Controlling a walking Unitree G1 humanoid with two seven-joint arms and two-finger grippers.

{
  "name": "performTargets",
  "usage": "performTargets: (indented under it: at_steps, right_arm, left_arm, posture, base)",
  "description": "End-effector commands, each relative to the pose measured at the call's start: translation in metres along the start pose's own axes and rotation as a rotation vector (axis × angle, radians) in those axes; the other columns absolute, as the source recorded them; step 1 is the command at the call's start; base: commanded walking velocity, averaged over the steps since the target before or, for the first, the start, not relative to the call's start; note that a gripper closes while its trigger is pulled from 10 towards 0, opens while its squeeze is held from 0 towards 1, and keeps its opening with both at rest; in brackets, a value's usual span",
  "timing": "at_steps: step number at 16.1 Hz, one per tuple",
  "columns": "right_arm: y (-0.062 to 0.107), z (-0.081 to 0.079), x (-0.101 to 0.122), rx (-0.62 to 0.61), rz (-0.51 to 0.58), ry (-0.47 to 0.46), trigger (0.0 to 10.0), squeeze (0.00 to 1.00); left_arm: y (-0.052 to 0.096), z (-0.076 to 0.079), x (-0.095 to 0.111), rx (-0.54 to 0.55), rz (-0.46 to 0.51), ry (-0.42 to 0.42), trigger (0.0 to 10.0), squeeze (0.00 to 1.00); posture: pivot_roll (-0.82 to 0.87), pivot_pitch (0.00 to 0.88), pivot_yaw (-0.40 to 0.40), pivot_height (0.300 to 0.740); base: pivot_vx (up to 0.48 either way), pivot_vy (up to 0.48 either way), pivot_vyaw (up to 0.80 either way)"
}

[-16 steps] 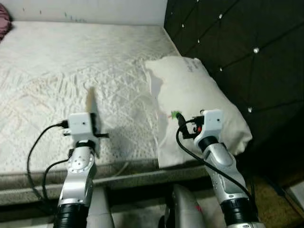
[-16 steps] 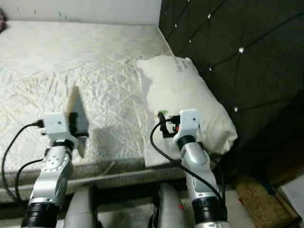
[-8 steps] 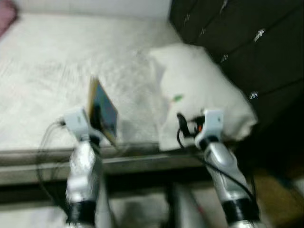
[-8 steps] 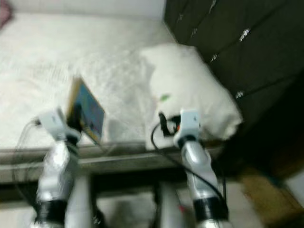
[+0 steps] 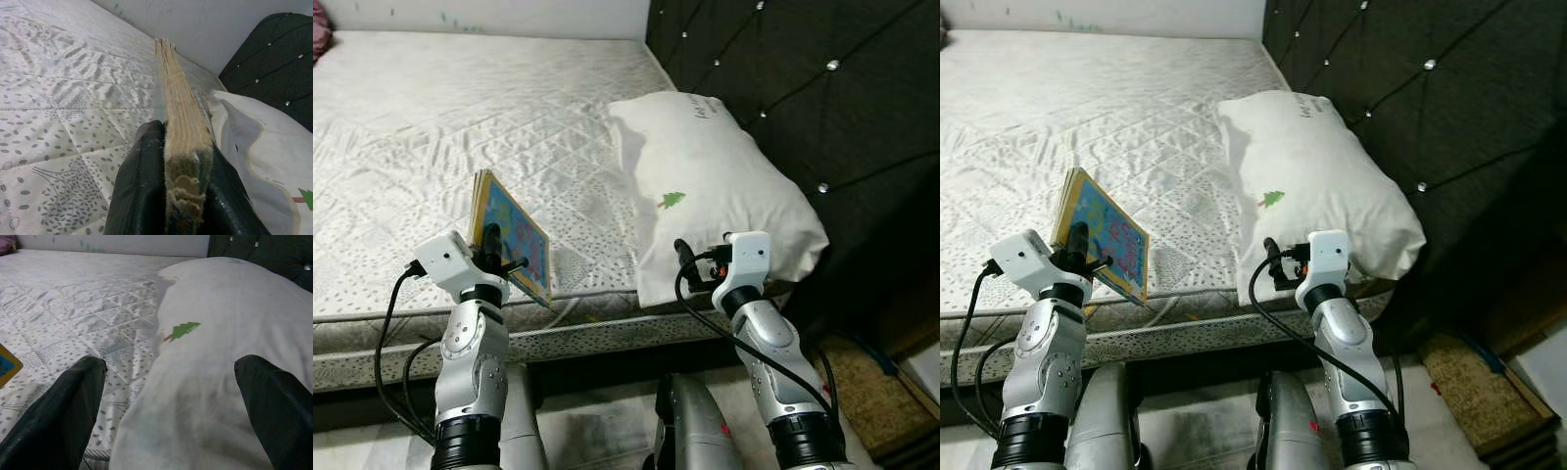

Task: Clean up the room

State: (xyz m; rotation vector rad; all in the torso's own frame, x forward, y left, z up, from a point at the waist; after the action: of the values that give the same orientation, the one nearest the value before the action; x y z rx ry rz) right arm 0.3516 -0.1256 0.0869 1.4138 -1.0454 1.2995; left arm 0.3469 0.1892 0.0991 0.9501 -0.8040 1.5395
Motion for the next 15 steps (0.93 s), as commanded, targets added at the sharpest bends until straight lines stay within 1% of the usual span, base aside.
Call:
performTargets:
  at_steps: [1, 2, 3, 13, 15]
  right_arm:
    - [-0.0021, 0.0008, 0.0073, 0.004, 0.023, 0.012, 10.0, 0.0]
    - [-0.0023, 0.0006, 0.0076, 0.006, 0.024, 0.013, 10.0, 0.0]
    - [-0.0024, 0.0005, 0.0076, 0.007, 0.024, 0.012, 10.0, 0.0]
    - [-0.0012, 0.0003, 0.0073, 0.017, 0.023, 0.015, 10.0, 0.0]
    - [-0.0007, 0.0001, 0.0072, 0.019, 0.023, 0.016, 10.0, 0.0]
  left_arm:
    - [-0.0021, 0.0103, 0.0104, -0.05, 0.032, 0.01, 10.0, 0.0]
    - [-0.0018, 0.0109, 0.0107, -0.054, 0.034, 0.017, 10.0, 0.0]
    - [-0.0014, 0.0127, 0.0133, -0.066, 0.048, 0.008, 10.0, 0.0]
    - [0.0001, 0.0126, 0.0082, -0.062, 0.03, 0.003, 10.0, 0.0]
    - [0.0004, 0.0116, 0.0091, -0.054, 0.04, -0.003, 10.0, 0.0]
  posture:
    - [-0.05, 0.0, -0.085, 0.576]
    - [-0.05, 0.0, -0.085, 0.576]
    - [-0.05, 0.0, -0.085, 0.576]
    - [-0.05, 0.0, -0.087, 0.576]
    - [-0.05, 0.0, -0.087, 0.576]
  base:
    - [0.0, 0.0, 0.0]
    - [0.0, 0.0, 0.0]
    - [0.364, 0.0, 0.0]
    - [0.348, 0.0, 0.0]
    - [0.122, 0.0, 0.0]
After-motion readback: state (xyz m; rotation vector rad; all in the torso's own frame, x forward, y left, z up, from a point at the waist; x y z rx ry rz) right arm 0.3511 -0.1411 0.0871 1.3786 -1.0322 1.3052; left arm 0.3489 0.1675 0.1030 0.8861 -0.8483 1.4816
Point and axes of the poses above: a point about 5 cm out from each wrist's last joint towards the gripper, its own y axis pointing back from the gripper into the wrist, its own x axis along the axis of the wrist's last joint, z = x × y, the point moved 6 cm from there along -y, pointing out of the wrist towards the gripper, and after that the axes turned 2 degrees about y, right-handed, at the moved point
